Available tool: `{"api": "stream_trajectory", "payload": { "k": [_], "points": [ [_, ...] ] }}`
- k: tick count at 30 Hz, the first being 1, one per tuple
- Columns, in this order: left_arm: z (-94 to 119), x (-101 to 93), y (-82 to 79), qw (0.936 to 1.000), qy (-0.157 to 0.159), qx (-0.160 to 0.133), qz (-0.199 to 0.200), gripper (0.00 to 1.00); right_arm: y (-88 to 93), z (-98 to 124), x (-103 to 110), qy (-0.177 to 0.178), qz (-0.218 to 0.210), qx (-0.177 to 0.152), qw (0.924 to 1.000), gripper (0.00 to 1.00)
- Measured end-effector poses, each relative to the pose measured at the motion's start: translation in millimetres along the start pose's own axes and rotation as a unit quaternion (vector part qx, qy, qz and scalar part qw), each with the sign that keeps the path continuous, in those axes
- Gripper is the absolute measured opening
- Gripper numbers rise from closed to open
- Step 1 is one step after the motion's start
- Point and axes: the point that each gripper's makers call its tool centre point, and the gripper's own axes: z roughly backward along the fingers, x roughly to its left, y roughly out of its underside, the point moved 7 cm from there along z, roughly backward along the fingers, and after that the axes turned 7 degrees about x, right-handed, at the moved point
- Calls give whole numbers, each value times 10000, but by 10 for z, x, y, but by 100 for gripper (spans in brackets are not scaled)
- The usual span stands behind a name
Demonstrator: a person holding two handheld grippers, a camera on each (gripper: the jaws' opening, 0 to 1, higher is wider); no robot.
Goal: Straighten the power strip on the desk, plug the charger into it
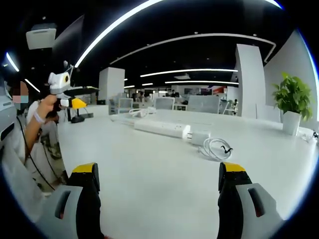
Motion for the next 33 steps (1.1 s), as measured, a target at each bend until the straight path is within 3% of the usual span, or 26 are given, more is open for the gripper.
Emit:
{"api": "stream_trajectory", "payload": {
  "k": [10, 13, 22, 33],
  "points": [
    [181, 10, 460, 9974, -501, 418, 312, 99, -5, 42, -39, 60, 23, 14, 10000, 99],
    [243, 4, 544, 9964, -608, 412, 427, 99, 5, 43, -42, 65, 21, 38, 10000, 99],
    [337, -71, 666, 9926, -650, 221, 1001, 99, 22, 24, -9, 37, 9, 57, 10000, 99],
    [357, -58, 729, 9892, -701, 141, 1282, 99, 23, 23, -9, 39, 5, 65, 10000, 99]
  ]
}}
